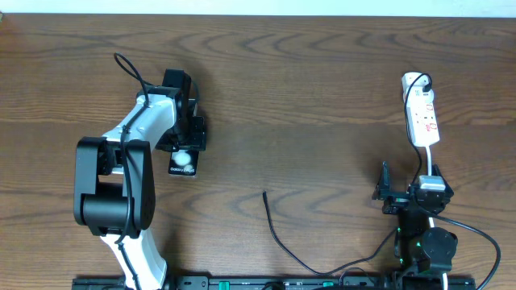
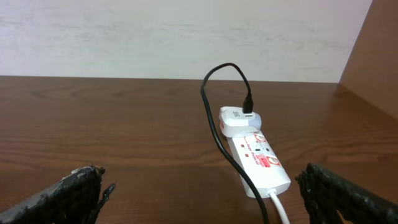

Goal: Plug charger to phone and switch on socket
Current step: 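Close the left gripper on the phone's long sides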

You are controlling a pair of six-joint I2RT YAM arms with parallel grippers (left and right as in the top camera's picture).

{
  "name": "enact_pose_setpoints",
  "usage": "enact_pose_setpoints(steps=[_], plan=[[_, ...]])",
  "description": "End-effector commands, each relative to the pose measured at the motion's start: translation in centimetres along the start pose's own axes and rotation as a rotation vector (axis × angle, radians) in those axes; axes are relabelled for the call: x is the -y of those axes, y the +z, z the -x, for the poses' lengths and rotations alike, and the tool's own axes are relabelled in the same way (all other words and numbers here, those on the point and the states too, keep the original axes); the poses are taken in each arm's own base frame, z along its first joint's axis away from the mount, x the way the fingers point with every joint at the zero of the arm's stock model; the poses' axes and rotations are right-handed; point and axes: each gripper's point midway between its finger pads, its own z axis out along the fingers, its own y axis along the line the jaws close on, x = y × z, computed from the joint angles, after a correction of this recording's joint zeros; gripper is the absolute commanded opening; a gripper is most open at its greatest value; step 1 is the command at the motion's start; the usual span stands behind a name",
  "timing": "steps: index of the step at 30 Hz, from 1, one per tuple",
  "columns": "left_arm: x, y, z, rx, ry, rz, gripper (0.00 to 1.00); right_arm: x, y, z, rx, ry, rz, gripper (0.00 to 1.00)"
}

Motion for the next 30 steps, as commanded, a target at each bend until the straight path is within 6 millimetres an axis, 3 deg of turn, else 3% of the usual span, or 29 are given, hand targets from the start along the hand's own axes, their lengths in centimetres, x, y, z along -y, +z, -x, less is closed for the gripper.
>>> enact_pose_setpoints(steps=[1, 13, 17, 19, 20, 30], plan=[[-0.93, 1.89, -1.44, -0.064, 0.005, 0.047, 0.73, 0.09, -0.02, -0.06, -0.001, -0.008, -0.003, 0.99], [-0.93, 1.89, -1.43, -0.064, 0.005, 0.047, 0.50, 0.09, -0.02, -0.06, -0.001, -0.008, -0.003, 0.99], [-0.93, 1.89, -1.43, -0.064, 0.005, 0.047, 0.31, 0.09, -0.02, -0.06, -0.001, -0.008, -0.003, 0.99], [-0.93, 1.89, -1.43, -0.064, 0.005, 0.047, 0.11, 0.09, -0.02, -0.06, -0.001, -0.008, -0.003, 0.99], [-0.93, 1.89, -1.44, -0.064, 0.005, 0.047, 0.08, 0.09, -0.02, -0.06, -0.001, -0.008, -0.003, 0.99], [-0.92, 1.72, -1.29, -0.059, 0.022, 0.046, 0.07, 0.09, -0.02, -0.06, -0.001, -0.008, -0.003, 0.99]])
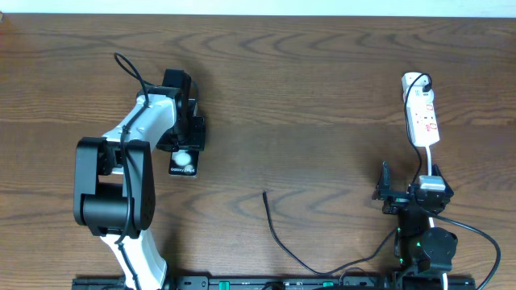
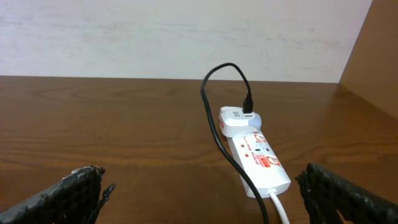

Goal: Plug charger to phone and switch on socket
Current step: 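Close the left gripper on the phone's long sides, then lift the phone with the left gripper and rotate it upright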

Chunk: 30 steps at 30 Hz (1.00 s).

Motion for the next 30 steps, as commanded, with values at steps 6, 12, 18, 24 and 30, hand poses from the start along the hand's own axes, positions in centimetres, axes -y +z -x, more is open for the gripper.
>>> enact_pose_setpoints(steps=[6, 12, 18, 24, 30], plan=[[-0.8, 0.0, -0.2, -0.033, 0.035, 0.044, 0.08, 0.1, 0.0, -0.1, -0.001, -0.008, -0.003, 0.99], [-0.8, -2.5, 1.2, 0.026, 0.033, 0.041, 0.07, 0.1, 0.0, -0.1, -0.001, -0.008, -0.003, 0.99], [-0.7, -4.7, 1.7, 0.067, 0.032, 0.040, 0.07, 0.1, 0.0, -0.1, -0.001, -0.008, -0.003, 0.99], [-0.6, -6.1, 1.5, 0.090, 0.032, 0.030, 0.07, 0.1, 0.0, -0.1, -0.001, -0.008, -0.003, 0.99], [3.0, -7.7, 1.4, 0.114, 0.044, -0.181, 0.07, 0.1, 0.0, -0.1, -0.001, -0.008, -0.003, 0.99]])
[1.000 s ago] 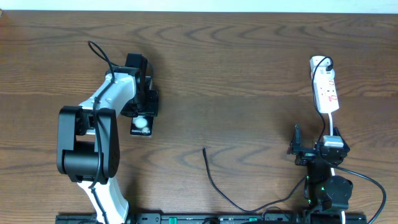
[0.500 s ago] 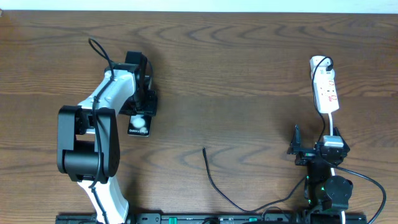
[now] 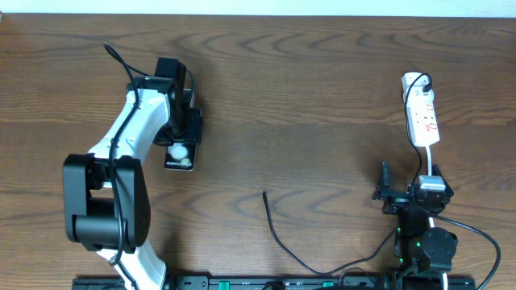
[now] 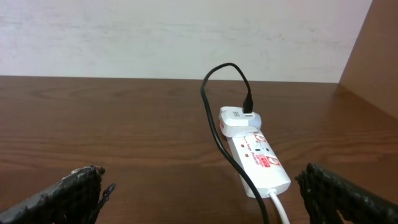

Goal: Plug charger to phone and switch on socket
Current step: 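Lift the phone with the left gripper and rotate it upright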

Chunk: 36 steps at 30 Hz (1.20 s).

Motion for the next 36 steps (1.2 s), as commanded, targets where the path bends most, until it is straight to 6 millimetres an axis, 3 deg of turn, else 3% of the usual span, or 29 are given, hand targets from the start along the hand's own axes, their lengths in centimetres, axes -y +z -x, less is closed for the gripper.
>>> enact_pose_setpoints(steps=[1, 8, 11, 15, 20, 29, 36], plan=[[3.5, -2.9, 1.3, 0.075, 0.020, -0.204, 0.07, 0.1, 0.0, -0.1, -0.001, -0.008, -0.003, 0.99], [10.1, -6.2, 2.0, 0.122, 0.055, -0.627, 0.07, 0.1, 0.0, -0.1, -0.001, -0.008, -0.003, 0.99], [12.9, -8.9, 2.8, 0.160, 0.069, -0.846, 0.07, 0.1, 0.0, -0.1, -0.001, -0.008, -0.003, 0.99], [15.0, -12.4, 4.1, 0.185, 0.032, -1.073, 0.07, 0.1, 0.0, -0.1, -0.001, -0.008, -0.003, 0.99], [16.3, -16.3, 5.8, 0.158, -0.047, -1.271, 0.07, 0.1, 0.0, -0.1, -0.001, -0.008, -0.003, 0.99], [16.7, -20.4, 9.2, 0.071, -0.282, -1.398, 0.07, 0.1, 0.0, -0.1, -0.001, -0.008, -0.003, 0.99], [16.6, -23.8, 10.5, -0.034, -0.430, -1.492, 0.07, 0.1, 0.0, -0.1, -0.001, -0.008, -0.003, 0.99]])
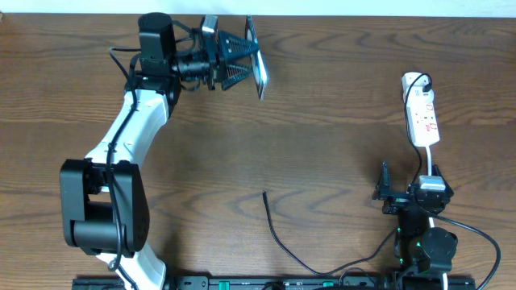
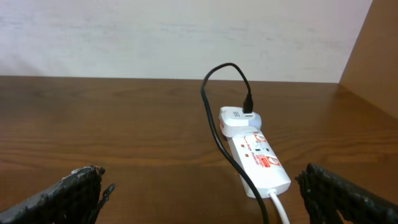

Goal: Plug charger to phone and switch on socket
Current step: 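Lift the phone with the left gripper and rotate it upright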

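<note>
My left gripper [image 1: 248, 66] is raised near the table's far edge, shut on the phone [image 1: 261, 80], which shows edge-on as a thin slab tilted off the table. The black charger cable's free end [image 1: 265, 194] lies on the table at front centre. The cable runs back to a white adapter [image 2: 239, 121] plugged into the white power strip [image 1: 422, 118] at the right. My right gripper [image 2: 205, 202] is open low over the table, just in front of the strip, with nothing between its fingers [image 2: 78, 193].
The strip's white lead [image 2: 278, 206] and the black cable [image 2: 231, 158] run between my right fingers toward the arm base. A pale wall [image 2: 174, 37] stands behind the table's far edge. A brown side panel [image 2: 376, 74] rises at the right.
The left arm has lifted the phone off the table at the left. It now holds the phone turned on edge, up near the far edge and further right. The right arm has not moved.
The left gripper was down over the phone lying flat at the table's left, and stayed there a second later. Then arm and phone had shifted slightly back and left. Now the phone is up in the gripper. The right gripper, cable and strip stayed put.
</note>
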You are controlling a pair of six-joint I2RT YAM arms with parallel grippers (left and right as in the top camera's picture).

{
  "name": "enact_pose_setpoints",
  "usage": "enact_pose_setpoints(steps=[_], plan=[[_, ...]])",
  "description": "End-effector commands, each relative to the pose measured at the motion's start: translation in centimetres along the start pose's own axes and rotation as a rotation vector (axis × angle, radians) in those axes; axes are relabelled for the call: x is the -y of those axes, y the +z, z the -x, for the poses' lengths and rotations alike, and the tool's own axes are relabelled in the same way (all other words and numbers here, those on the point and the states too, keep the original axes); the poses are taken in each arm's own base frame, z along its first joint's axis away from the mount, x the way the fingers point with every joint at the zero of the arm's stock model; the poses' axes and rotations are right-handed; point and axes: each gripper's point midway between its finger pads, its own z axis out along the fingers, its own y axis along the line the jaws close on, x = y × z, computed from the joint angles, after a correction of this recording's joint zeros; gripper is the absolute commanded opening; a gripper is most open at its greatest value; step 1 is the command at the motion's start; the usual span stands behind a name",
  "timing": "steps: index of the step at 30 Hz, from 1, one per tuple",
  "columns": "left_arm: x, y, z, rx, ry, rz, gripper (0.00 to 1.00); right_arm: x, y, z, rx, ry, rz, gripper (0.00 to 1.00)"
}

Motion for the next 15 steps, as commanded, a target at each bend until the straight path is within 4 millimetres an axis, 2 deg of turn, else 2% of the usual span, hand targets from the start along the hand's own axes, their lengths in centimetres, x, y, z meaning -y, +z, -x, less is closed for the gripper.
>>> enact_pose_setpoints(steps=[1, 7, 15], plan=[[4.2, -0.9, -0.9, -0.047, -0.227, -0.061, 0.07, 0.1, 0.0, -0.1, -0.001, -0.008, -0.003, 0.99], [6.2, -1.5, -0.6, -0.053, -0.364, -0.105, 0.07, 0.1, 0.0, -0.1, -0.001, -0.008, -0.003, 0.99], [6.6, -2.4, -0.1, -0.047, -0.501, -0.115, 0.08, 0.1, 0.0, -0.1, -0.001, -0.008, -0.003, 0.99]])
